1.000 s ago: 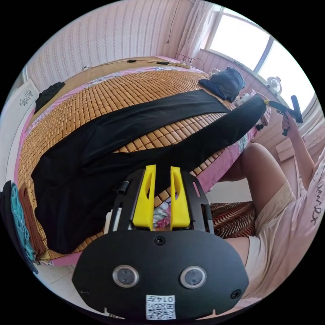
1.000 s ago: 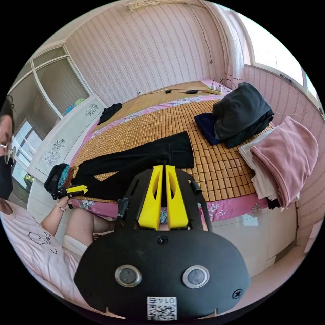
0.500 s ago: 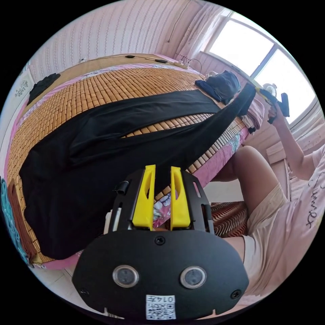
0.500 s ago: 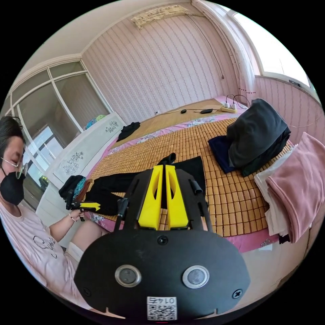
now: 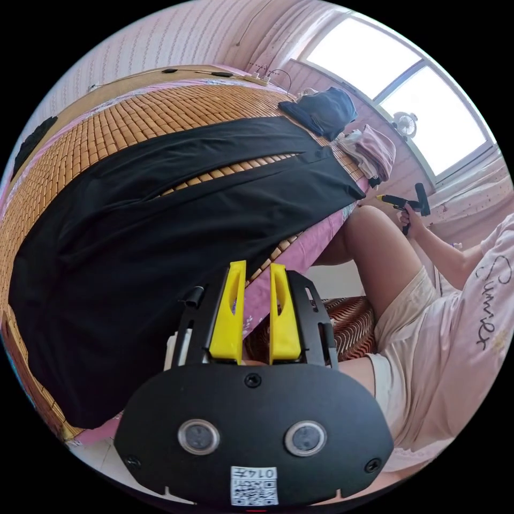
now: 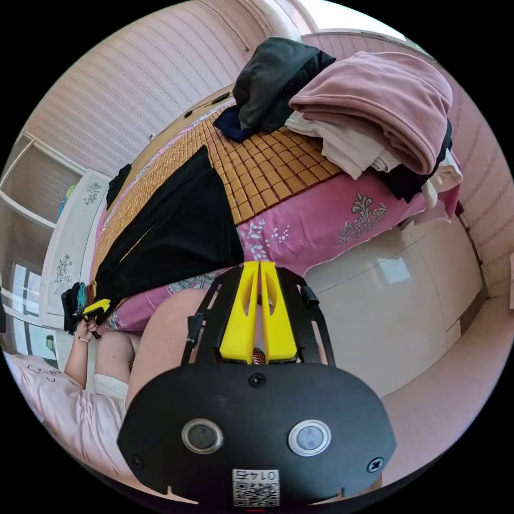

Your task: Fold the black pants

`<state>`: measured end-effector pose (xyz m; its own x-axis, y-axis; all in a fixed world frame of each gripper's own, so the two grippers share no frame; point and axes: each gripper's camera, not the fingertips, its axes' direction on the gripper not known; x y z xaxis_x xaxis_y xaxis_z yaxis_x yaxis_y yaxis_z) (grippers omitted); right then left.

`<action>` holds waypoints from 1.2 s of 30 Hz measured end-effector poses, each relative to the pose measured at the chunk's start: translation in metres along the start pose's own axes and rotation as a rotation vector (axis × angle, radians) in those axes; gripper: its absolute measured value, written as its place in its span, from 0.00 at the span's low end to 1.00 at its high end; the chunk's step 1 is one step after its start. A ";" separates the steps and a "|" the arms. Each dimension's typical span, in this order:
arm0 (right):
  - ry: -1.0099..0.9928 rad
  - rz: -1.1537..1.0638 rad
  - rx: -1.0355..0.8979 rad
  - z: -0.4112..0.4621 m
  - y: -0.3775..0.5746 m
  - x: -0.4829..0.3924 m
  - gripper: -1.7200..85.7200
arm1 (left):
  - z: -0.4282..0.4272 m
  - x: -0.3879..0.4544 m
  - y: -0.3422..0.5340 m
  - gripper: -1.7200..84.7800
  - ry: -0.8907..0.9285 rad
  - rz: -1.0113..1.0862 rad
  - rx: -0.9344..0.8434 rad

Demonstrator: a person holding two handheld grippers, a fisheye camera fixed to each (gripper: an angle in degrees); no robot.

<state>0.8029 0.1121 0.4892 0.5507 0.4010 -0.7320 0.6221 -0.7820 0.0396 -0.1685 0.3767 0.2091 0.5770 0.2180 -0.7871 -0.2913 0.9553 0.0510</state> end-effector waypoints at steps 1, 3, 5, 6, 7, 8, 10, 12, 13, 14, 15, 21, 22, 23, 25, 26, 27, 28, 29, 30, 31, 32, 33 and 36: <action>0.013 -0.038 0.019 0.009 -0.004 -0.010 0.03 | -0.001 0.001 -0.001 0.11 -0.011 0.003 0.000; 0.061 -0.103 0.009 0.029 -0.017 -0.030 0.04 | -0.003 0.004 -0.007 0.11 -0.016 0.000 0.010; 0.097 -0.184 -0.042 0.055 -0.034 -0.053 0.07 | -0.001 0.006 -0.013 0.11 -0.015 -0.007 0.012; 0.119 -0.243 -0.076 0.075 -0.043 -0.068 0.08 | 0.004 0.006 -0.015 0.11 -0.020 -0.014 -0.002; 0.150 -0.284 -0.106 0.095 -0.050 -0.081 0.08 | 0.006 0.006 -0.017 0.10 -0.021 -0.018 -0.015; 0.170 -0.301 -0.125 0.106 -0.052 -0.087 0.07 | 0.013 0.006 -0.018 0.10 -0.021 -0.026 -0.054; 0.267 -0.364 -0.172 0.139 -0.051 -0.100 0.04 | 0.011 0.010 -0.017 0.10 -0.028 -0.027 -0.055; 0.331 -0.364 -0.176 0.153 -0.046 -0.099 0.03 | 0.006 0.014 -0.014 0.10 0.000 -0.017 -0.072; 0.336 -0.369 -0.189 0.162 -0.043 -0.096 0.02 | 0.006 0.015 -0.012 0.10 0.011 -0.015 -0.075; 0.330 -0.363 -0.182 0.164 -0.042 -0.095 0.02 | 0.003 0.016 -0.010 0.10 0.030 -0.017 -0.075; 0.337 -0.341 -0.209 0.171 -0.045 -0.093 0.02 | -0.001 0.017 -0.008 0.10 0.045 -0.023 -0.072; 0.447 -0.425 -0.025 0.190 -0.093 -0.145 0.01 | -0.074 -0.008 0.028 0.10 -0.030 -0.202 0.144; 0.407 -0.464 0.002 0.204 -0.110 -0.161 0.01 | -0.083 -0.013 0.035 0.09 -0.080 -0.239 0.169; 0.387 -0.478 0.005 0.213 -0.118 -0.169 0.01 | -0.101 -0.026 0.052 0.09 -0.199 -0.331 0.212; 0.334 -0.517 0.015 0.260 -0.149 -0.198 0.01 | -0.123 -0.050 0.080 0.08 -0.328 -0.487 0.255; 0.331 -0.523 0.018 0.273 -0.156 -0.204 0.01 | -0.134 -0.067 0.099 0.08 -0.379 -0.590 0.268; 0.340 -0.525 0.009 0.300 -0.166 -0.214 0.01 | -0.142 -0.082 0.115 0.08 -0.433 -0.668 0.265; 0.356 -0.516 -0.029 0.328 -0.175 -0.220 0.01 | -0.145 -0.089 0.122 0.08 -0.458 -0.702 0.259; 0.364 -0.511 -0.052 0.341 -0.179 -0.221 0.01 | -0.149 -0.101 0.135 0.07 -0.495 -0.757 0.241; 0.389 -0.500 -0.087 0.363 -0.183 -0.221 0.01 | -0.150 -0.112 0.145 0.07 -0.503 -0.803 0.214; 0.384 -0.510 -0.010 0.367 -0.183 -0.223 0.01 | -0.150 -0.116 0.149 0.07 -0.499 -0.818 0.199; 0.410 -0.493 0.003 0.371 -0.185 -0.223 0.01 | -0.150 -0.123 0.157 0.06 -0.491 -0.849 0.176; 0.441 -0.478 -0.003 0.380 -0.190 -0.221 0.01 | -0.153 -0.125 0.164 0.05 -0.462 -0.854 0.205; 0.406 -0.437 -0.005 0.395 -0.204 -0.215 0.01 | -0.165 -0.128 0.180 0.04 -0.397 -0.896 0.262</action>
<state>0.3378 -0.0032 0.3702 0.4113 0.8363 -0.3625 0.8411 -0.5015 -0.2026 -0.4205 0.4881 0.2174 0.7269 -0.5949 -0.3432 0.5219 0.8033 -0.2870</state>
